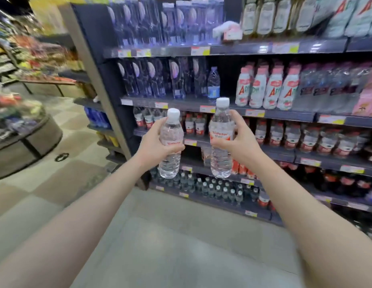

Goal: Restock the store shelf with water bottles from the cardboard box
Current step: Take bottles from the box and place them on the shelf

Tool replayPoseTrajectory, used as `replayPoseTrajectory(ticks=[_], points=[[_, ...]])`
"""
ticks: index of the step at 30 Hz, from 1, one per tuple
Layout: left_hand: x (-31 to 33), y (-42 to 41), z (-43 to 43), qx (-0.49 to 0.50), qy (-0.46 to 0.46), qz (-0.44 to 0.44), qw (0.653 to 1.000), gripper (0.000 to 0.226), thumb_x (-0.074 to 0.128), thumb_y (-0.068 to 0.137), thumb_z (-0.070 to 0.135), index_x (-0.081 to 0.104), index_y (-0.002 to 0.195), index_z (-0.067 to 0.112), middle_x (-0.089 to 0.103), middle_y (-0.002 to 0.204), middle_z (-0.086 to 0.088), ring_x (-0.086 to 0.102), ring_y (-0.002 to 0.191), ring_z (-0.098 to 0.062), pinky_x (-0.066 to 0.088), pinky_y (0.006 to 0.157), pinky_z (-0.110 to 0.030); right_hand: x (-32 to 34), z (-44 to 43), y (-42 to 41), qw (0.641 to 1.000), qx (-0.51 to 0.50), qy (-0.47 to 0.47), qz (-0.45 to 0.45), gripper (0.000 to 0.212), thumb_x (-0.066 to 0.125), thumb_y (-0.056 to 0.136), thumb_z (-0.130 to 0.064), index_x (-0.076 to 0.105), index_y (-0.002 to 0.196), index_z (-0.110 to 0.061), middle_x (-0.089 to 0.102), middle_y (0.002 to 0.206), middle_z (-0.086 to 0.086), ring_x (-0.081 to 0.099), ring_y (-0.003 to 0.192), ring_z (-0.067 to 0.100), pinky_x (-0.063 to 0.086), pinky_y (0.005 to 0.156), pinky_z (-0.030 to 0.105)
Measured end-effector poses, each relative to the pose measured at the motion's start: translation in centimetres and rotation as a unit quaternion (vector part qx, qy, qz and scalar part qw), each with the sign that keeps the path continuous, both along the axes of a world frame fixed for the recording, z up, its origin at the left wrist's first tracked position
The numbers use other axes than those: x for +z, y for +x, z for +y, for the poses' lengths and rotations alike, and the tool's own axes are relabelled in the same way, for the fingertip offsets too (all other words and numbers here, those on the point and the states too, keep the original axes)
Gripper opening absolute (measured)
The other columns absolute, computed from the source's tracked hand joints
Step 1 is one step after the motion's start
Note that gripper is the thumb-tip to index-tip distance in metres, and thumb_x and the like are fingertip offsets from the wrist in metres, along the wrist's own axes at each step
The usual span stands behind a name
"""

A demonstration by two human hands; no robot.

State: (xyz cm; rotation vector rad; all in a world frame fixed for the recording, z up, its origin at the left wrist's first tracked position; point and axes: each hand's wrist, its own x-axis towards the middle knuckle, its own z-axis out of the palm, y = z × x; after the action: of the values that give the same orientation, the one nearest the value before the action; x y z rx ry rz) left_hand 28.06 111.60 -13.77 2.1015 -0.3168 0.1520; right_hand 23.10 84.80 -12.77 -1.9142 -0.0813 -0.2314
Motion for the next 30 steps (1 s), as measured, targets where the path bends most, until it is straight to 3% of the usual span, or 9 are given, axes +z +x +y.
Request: replayPoseTrajectory(ticks=[6, 10, 13, 16, 19, 21, 24, 26, 30], points=[[0.1, 6.9, 12.2, 0.033, -0.012, -0.008, 0.999, 0.102, 0.097, 0.064, 0.053, 0.045, 0.150, 0.039, 0.065, 0.141, 0.012, 0.064, 0.127, -0.009, 0.052, 0.111, -0.042, 0.4, 12.1, 8.4, 1.000, 0.026, -0.013, 0.006, 0.100, 0.084, 0.085, -0.026, 0.020, 0.162, -0.039, 0.027, 0.166, -0.013, 0.056, 0.114, -0.018, 0.042, 0.108, 0.031], [-1.9, 13.0, 18.0, 0.059, -0.038, -0.005, 0.998, 0.089, 0.099, 0.072, 0.034, 0.049, 0.145, 0.036, 0.070, 0.125, 0.022, 0.067, 0.107, 0.012, 0.053, 0.091, -0.010, -2.2, 17.6, 15.5, 0.998, 0.047, -0.040, 0.004, 0.104, 0.089, 0.074, -0.041, 0.025, 0.155, -0.050, 0.044, 0.157, -0.013, 0.051, 0.138, 0.013, 0.046, 0.112, 0.049], [-4.9, 18.4, 21.4, 0.054, -0.038, -0.009, 0.998, 0.088, 0.098, 0.072, 0.033, 0.049, 0.146, 0.038, 0.069, 0.125, 0.024, 0.067, 0.109, 0.010, 0.051, 0.088, -0.009, -5.8, 20.9, 21.3, 0.998, 0.049, -0.043, 0.002, 0.102, 0.089, 0.071, -0.045, 0.028, 0.153, -0.051, 0.047, 0.154, -0.014, 0.050, 0.140, 0.017, 0.046, 0.112, 0.051], [-7.9, 24.3, 23.7, 0.043, -0.021, 0.002, 0.999, 0.094, 0.097, 0.071, 0.040, 0.046, 0.150, 0.037, 0.065, 0.137, 0.018, 0.064, 0.123, -0.002, 0.052, 0.109, -0.033, -9.2, 23.8, 27.4, 0.998, 0.036, -0.050, 0.015, 0.101, 0.089, 0.075, -0.041, 0.029, 0.156, -0.045, 0.040, 0.158, -0.019, 0.053, 0.130, 0.002, 0.044, 0.112, 0.037], [-10.5, 32.2, 24.9, 0.022, 0.014, 0.019, 0.999, 0.097, 0.096, 0.070, 0.047, 0.043, 0.151, 0.039, 0.062, 0.143, 0.017, 0.060, 0.131, -0.007, 0.048, 0.115, -0.042, -12.2, 25.9, 34.4, 0.998, 0.001, -0.055, 0.034, 0.097, 0.088, 0.081, -0.025, 0.030, 0.158, -0.034, 0.048, 0.133, -0.017, 0.061, 0.084, -0.007, 0.043, 0.073, 0.004], [-12.1, 37.6, 25.3, -0.004, 0.048, 0.026, 0.999, 0.099, 0.094, 0.070, 0.053, 0.041, 0.153, 0.040, 0.059, 0.148, 0.014, 0.056, 0.136, -0.011, 0.047, 0.116, -0.045, -14.3, 27.1, 39.0, 0.997, -0.018, -0.055, 0.042, 0.095, 0.087, 0.082, -0.023, 0.031, 0.158, -0.033, 0.049, 0.128, -0.016, 0.058, 0.065, -0.010, 0.040, 0.061, -0.001], [-14.3, 44.0, 26.2, -0.013, 0.057, 0.038, 0.998, 0.092, 0.094, 0.074, 0.048, 0.043, 0.150, 0.039, 0.061, 0.142, 0.016, 0.059, 0.131, -0.007, 0.049, 0.112, -0.039, -16.6, 28.6, 44.5, 0.998, -0.035, -0.023, 0.037, 0.095, 0.089, 0.079, -0.028, 0.033, 0.155, -0.038, 0.046, 0.131, -0.031, 0.054, 0.091, -0.017, 0.041, 0.086, -0.001], [-16.1, 47.3, 27.0, -0.008, 0.048, 0.050, 0.998, 0.087, 0.094, 0.076, 0.043, 0.044, 0.147, 0.040, 0.062, 0.136, 0.024, 0.060, 0.123, 0.005, 0.049, 0.105, -0.027, -18.3, 29.3, 47.3, 0.998, -0.043, -0.013, 0.034, 0.097, 0.091, 0.074, -0.036, 0.032, 0.152, -0.045, 0.050, 0.140, -0.027, 0.053, 0.122, -0.004, 0.046, 0.110, 0.030], [-21.1, 52.3, 28.2, -0.026, 0.029, 0.050, 0.998, 0.084, 0.096, 0.076, 0.033, 0.049, 0.146, 0.037, 0.064, 0.124, 0.030, 0.060, 0.108, 0.021, 0.046, 0.087, -0.002, -23.2, 29.9, 51.2, 0.998, -0.046, -0.022, 0.030, 0.099, 0.091, 0.074, -0.036, 0.031, 0.153, -0.047, 0.047, 0.154, -0.017, 0.047, 0.140, 0.010, 0.041, 0.116, 0.044]])
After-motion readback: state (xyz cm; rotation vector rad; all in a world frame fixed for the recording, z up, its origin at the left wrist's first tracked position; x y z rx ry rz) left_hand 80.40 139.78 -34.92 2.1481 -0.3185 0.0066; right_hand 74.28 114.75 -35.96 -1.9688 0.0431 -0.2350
